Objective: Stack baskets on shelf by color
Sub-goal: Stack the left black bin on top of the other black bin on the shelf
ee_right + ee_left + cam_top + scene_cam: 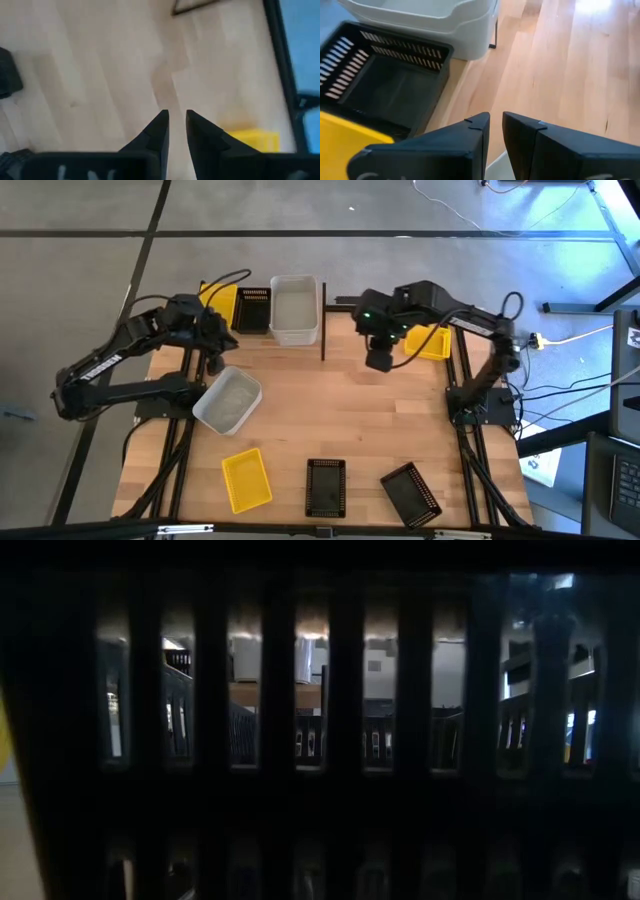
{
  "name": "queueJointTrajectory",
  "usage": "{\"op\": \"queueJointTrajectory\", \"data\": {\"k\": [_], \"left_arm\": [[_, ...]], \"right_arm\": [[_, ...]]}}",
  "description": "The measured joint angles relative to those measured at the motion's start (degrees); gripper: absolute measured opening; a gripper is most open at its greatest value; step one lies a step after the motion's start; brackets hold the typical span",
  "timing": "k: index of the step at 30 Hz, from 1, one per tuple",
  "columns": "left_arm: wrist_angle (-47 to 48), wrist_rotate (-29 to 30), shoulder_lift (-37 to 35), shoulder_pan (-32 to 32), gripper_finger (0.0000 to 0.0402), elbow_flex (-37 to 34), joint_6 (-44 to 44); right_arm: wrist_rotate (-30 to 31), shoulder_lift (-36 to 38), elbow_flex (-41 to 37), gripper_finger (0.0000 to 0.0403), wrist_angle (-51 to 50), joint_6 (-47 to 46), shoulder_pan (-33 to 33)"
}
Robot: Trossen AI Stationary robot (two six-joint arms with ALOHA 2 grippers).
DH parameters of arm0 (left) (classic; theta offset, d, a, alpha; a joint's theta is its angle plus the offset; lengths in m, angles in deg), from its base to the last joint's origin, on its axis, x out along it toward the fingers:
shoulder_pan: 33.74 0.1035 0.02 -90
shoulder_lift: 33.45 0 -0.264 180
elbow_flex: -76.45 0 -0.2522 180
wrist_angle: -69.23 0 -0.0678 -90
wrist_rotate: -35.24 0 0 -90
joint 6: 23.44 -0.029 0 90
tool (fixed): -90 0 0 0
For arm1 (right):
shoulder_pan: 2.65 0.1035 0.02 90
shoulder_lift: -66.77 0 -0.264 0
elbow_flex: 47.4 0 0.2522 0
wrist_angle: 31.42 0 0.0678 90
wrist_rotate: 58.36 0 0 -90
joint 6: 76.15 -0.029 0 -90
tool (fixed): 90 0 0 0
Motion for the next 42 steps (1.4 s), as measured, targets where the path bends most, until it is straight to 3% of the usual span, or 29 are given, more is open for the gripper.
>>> {"op": "queueJointTrajectory", "data": {"k": [2, 7, 10, 16, 20, 27, 34, 42], "left_arm": [[0.0, 1.0, -1.0, 0.0, 0.0044, 0.0, 0.6], [0.0, 2.9, -2.7, 0.0, 0.0044, 0.0, 2.6], [0.0, 3.9, -3.4, 0.0, 0.0044, 0.0, 3.0], [0.0, 4.1, -3.6, 0.0, 0.0044, 0.0, 3.0], [0.0, 4.0, -3.6, 0.0, 0.0044, 0.0, 2.6], [0.1, 4.0, -3.6, 0.0, 0.0044, 0.0, 0.8], [0.4, 3.4, -3.6, 0.0, 0.0044, 0.0, -0.6], [0.5, 3.4, -3.6, 0.0, 0.0044, 0.0, -1.6]], "right_arm": [[-3.6, 3.7, -6.1, 0.0065, 4.0, -2.9, 0.1], [-24.4, 10.6, -20.6, 0.0065, 19.6, -5.6, 3.8], [-29.9, 12.1, -26.6, 0.0065, 30.6, -5.1, 7.1], [-29.6, 10.9, -34.8, 0.0065, 44.3, -4.0, 13.6], [-26.3, 9.0, -38.6, 0.0065, 51.3, -4.3, 17.6], [-25.8, 2.6, -42.5, 0.0065, 65.9, -9.9, 24.1], [-24.0, -5.0, -42.6, 0.0065, 70.8, -13.7, 27.7], [-19.8, -7.8, -42.6, 0.0065, 71.2, -14.8, 28.4]]}}
